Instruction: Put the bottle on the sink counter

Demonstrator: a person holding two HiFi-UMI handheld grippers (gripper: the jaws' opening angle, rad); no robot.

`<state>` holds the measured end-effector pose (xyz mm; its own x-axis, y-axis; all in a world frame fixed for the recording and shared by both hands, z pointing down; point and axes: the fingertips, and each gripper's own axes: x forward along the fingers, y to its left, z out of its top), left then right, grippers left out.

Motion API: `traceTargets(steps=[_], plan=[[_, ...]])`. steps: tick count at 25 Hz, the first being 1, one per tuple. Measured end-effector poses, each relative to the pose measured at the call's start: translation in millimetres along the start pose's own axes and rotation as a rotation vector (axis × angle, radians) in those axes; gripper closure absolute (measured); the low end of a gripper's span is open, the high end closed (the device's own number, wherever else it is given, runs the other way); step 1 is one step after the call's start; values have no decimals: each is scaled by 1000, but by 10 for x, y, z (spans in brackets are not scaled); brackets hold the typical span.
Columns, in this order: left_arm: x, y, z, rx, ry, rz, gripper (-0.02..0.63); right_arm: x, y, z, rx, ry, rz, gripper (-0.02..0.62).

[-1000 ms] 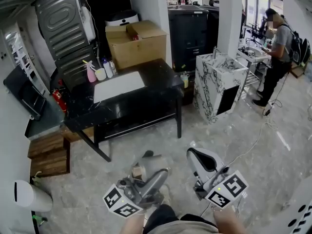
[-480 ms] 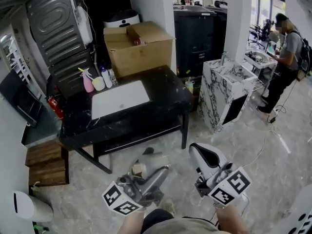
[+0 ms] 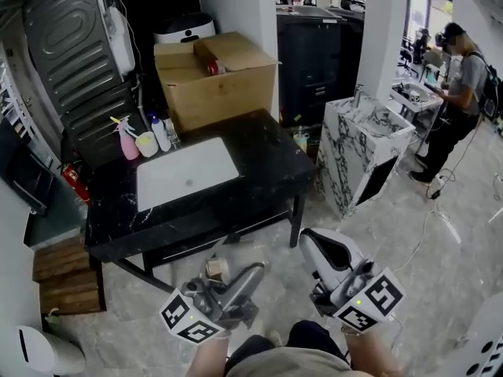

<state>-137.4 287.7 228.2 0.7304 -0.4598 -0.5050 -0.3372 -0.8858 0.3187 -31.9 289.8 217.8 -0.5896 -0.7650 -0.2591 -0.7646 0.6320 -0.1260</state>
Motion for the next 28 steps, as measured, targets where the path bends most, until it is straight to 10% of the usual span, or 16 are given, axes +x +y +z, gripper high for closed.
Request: traceTargets(steps=[12,28], plan=[[343,702,-176,7,39,10,272,608,-524,-334,16,40,30,592],[1782,2035,-316,94,27,105,272,1697,-2266,-311,26,44,117,592]])
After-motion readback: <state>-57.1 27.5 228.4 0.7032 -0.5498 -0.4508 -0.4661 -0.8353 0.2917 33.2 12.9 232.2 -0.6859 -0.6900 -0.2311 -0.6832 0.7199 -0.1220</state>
